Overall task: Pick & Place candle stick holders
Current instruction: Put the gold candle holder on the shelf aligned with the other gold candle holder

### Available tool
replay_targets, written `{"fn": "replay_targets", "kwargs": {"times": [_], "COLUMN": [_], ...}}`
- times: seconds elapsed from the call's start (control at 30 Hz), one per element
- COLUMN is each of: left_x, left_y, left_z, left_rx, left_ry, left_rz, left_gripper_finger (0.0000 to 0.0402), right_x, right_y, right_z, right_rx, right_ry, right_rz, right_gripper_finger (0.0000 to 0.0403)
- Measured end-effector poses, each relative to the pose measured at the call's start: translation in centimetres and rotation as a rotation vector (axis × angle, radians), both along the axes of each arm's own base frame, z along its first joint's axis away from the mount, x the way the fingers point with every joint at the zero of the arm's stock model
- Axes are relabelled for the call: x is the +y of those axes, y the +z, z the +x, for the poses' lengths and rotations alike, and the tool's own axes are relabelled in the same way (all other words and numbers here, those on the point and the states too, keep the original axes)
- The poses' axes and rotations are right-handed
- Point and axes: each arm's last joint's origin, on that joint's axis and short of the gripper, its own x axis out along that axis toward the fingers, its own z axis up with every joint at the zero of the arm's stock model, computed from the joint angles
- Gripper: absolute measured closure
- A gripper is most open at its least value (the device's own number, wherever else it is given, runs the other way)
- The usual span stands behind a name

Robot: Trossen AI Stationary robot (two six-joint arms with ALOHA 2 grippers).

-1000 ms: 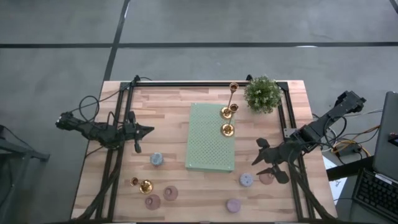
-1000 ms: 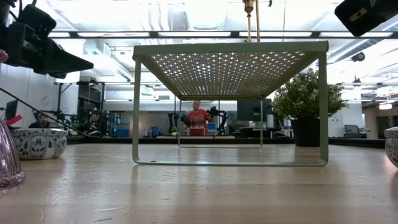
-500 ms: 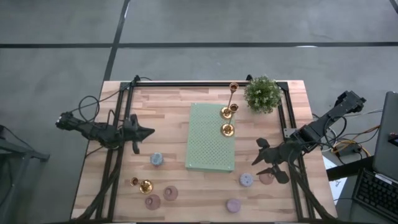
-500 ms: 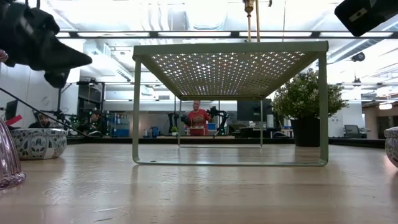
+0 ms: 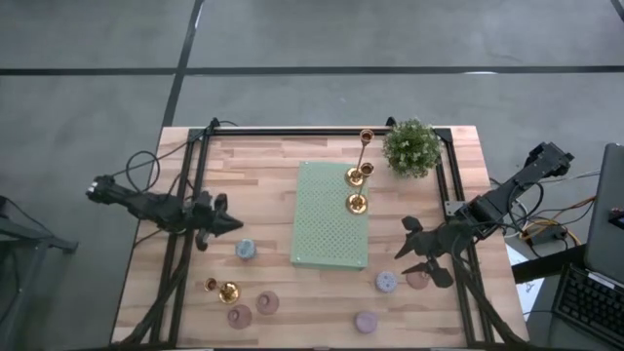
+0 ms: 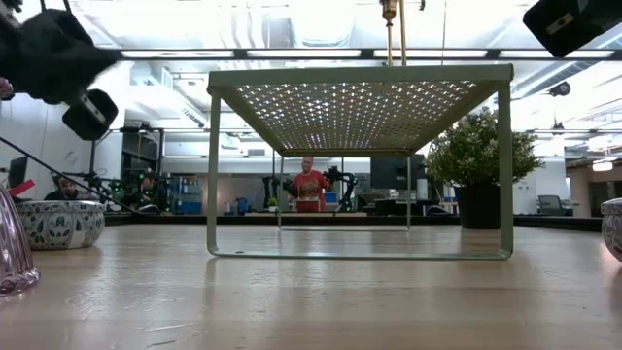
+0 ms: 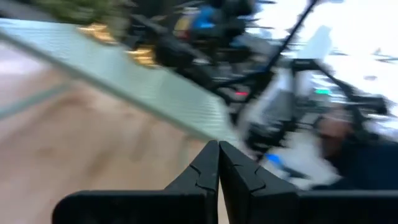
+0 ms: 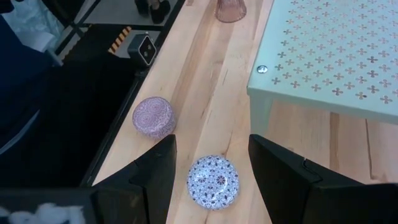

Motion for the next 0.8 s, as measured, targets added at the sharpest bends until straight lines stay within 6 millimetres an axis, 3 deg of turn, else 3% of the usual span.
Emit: {"fn": "replay_targets", "kwargs": {"times": [0.3,0.53,0.8], "left_x": [-1.4,-1.6,-1.9], "left_y": [1.7,0.3,0.8], "left_z": [-0.8,-0.9,-1.3], "left_rx": [-0.257,-0.172,-0.254], "left_ry": [-0.556,-0.624,-0.805], "left_rz": [0.116,0.304,0.294], "left_gripper_finger": [0.0388,0.0390,0.0390], "right_x": [0.0,0.2,0.4], "right_y": [0.1,0.6,1.2], "right_z": [0.1,0.4,0.7], "right_rx": [0.028,-0.024,-0.090], "right_ry": [-0.067,-0.100,-0.111], "right_rz": [0.082,0.127,0.169], "right_gripper_finger": [0.0209,0.0209,0.0209]}}
